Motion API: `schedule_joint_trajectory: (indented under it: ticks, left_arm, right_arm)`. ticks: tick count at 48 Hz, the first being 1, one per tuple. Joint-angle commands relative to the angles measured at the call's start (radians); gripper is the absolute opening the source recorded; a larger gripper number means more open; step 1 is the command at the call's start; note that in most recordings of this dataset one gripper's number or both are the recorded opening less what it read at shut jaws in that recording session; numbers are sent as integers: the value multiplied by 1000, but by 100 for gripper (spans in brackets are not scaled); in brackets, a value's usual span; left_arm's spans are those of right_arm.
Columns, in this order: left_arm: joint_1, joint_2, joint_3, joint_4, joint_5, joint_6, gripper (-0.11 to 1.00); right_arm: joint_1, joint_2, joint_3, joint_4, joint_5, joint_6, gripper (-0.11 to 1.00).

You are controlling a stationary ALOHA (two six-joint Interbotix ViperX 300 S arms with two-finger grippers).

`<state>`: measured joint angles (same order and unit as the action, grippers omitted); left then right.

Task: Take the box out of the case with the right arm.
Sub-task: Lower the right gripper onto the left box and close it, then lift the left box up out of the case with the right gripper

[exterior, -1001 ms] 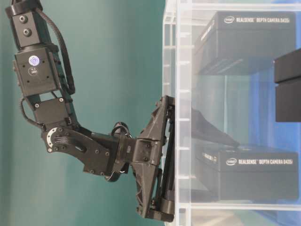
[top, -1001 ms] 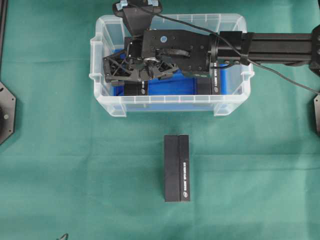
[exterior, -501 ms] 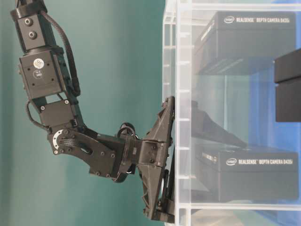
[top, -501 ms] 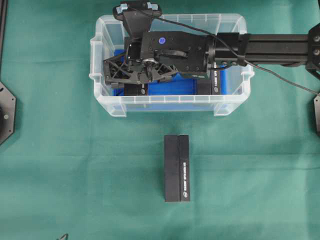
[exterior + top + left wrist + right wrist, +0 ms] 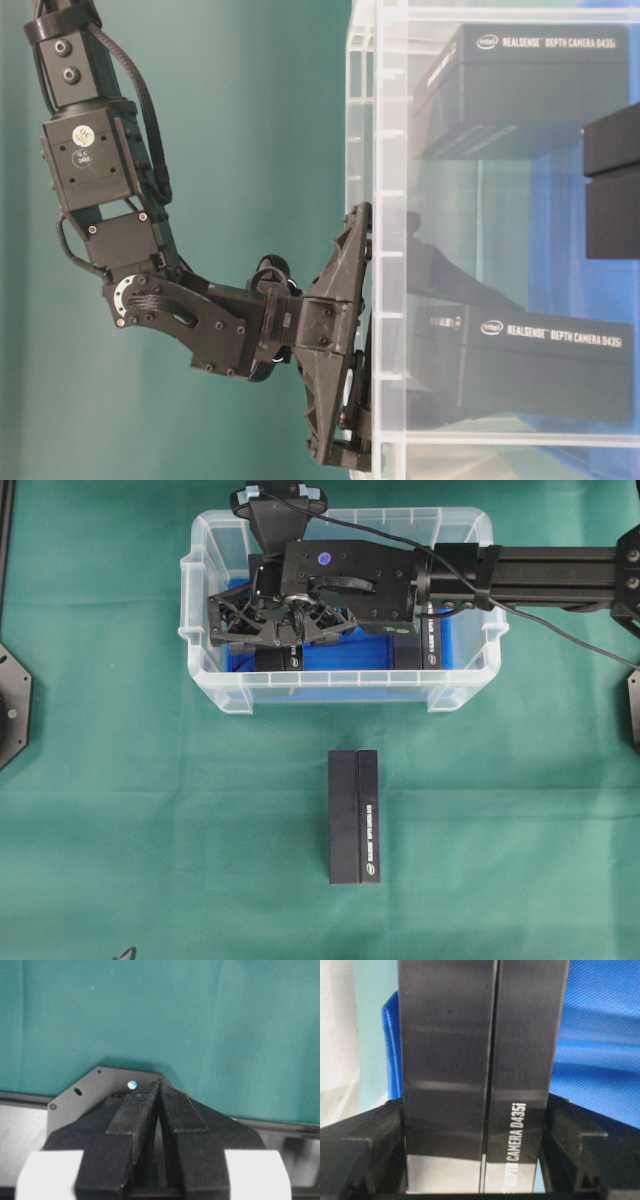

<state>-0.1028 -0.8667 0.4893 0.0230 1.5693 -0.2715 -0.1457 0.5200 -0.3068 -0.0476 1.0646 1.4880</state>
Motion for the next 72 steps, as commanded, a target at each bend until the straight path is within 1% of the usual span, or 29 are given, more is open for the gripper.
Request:
schedule_joint_trajectory:
  ticks: [1,10,17,24,32,42,51,55,62,72]
  left_arm:
    - [-3,3,-11,2,-5,0,0]
    - [-3,5,-11,3,-5,0,0]
    - [-3,3,-11,2,-3,0,0]
    - [-2,3,-11,3,-3,3,0]
    - [-3,3,-11,3,-3,5,0]
    - [-3,-2,-11,3,-3,5,0]
    - [-3,-2,-11,3,-3,3,0]
    - [-3,-2,-12,3,-3,5,0]
    - [-3,-2,-12,3,-3,3,0]
    - [-3,-2,-11,2,-3,3,0]
  right_arm:
    - [3,-23,-15,-2,-3,-2,70]
    - [3,-40,-35,-5,18,-3,70]
    - [3,-71,-64,-26,84,-2,69]
    - [5,-97,-120,-43,163,-3,69]
    - [9,-110,-209,-89,259,-5,69]
    - [23,-114,-337,-161,368,-12,69]
    - [44,-114,-443,-221,434,-29,68]
    - [57,-114,-492,-256,468,-32,68]
    - [75,-114,-549,-301,517,-35,68]
    - [87,-114,-572,-327,531,-35,68]
